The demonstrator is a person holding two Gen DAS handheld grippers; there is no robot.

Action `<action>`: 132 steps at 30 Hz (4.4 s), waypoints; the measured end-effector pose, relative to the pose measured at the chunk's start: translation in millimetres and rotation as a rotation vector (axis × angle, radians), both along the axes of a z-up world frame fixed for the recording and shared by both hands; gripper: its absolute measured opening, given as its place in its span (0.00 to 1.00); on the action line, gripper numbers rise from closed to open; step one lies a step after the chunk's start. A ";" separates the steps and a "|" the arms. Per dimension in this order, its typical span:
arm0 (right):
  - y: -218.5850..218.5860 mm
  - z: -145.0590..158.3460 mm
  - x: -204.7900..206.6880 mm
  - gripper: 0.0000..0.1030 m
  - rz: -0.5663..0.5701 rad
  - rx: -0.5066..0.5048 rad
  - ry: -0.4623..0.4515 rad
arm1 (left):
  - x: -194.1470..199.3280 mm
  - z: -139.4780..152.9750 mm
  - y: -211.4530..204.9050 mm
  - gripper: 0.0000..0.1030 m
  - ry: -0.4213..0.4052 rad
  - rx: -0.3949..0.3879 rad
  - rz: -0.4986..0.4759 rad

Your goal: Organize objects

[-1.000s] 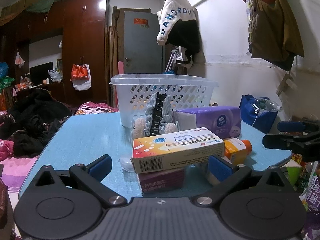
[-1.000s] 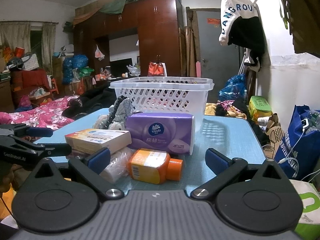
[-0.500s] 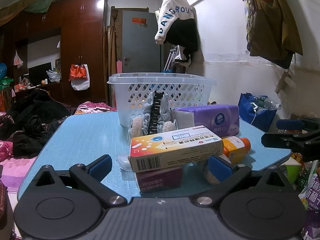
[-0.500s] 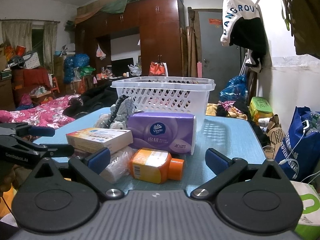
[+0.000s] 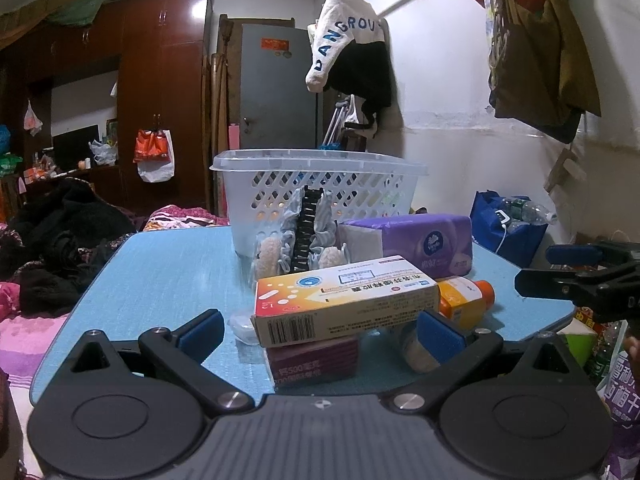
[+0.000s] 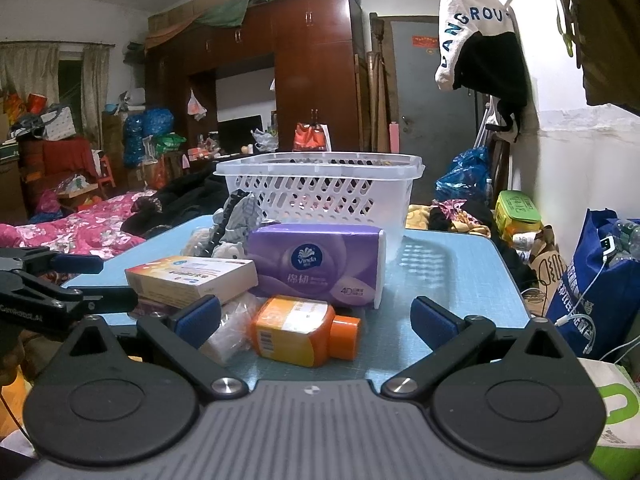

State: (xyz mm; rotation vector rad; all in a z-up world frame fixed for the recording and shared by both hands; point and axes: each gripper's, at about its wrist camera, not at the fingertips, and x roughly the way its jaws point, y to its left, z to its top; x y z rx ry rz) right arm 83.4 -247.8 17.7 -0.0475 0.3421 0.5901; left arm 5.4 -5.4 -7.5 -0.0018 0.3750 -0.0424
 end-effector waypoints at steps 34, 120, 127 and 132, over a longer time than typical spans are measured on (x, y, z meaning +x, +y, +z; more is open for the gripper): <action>-3.7 -0.4 2.3 1.00 -0.019 -0.004 0.001 | 1.4 -0.8 0.2 1.00 0.004 0.000 -0.001; 50.8 7.5 15.9 0.49 0.308 0.026 -0.212 | 9.8 7.4 43.9 0.46 -0.250 0.003 -0.275; 59.9 46.5 48.2 0.49 0.290 -0.014 -0.261 | 50.7 47.9 42.4 0.46 -0.289 0.021 -0.275; 65.7 60.5 87.8 0.49 0.268 -0.025 -0.237 | 96.4 72.5 37.7 0.45 -0.268 0.064 -0.265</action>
